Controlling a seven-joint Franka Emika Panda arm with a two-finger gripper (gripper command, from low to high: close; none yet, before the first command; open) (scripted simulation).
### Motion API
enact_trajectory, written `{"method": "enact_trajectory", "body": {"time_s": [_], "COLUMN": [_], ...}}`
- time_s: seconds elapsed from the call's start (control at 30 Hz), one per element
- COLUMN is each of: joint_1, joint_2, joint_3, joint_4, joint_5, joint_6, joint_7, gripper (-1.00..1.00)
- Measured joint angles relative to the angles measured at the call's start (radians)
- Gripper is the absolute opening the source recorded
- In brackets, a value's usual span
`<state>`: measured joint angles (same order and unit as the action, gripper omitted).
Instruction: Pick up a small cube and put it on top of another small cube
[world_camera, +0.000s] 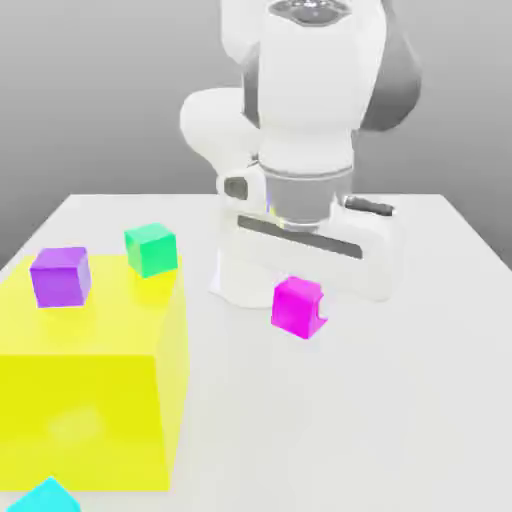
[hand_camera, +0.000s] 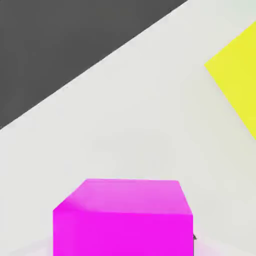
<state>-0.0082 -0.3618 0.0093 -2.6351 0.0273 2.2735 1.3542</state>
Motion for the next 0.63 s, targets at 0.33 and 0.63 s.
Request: {"method": "enact_trajectory", "body": {"time_s": [0.33,0.63], "joint_1": [-0.181,-0.230], "joint_2": [-0.370,-0.379], "joint_3": [-0.186,-0.230], "joint_4": [-0.063,-0.191], "joint_5": [-0.146,-0.192], "joint_6": [-0.301,-0.182], "joint_7": [-0.294,-0.344], "gripper": [-1.00,1.00]}}
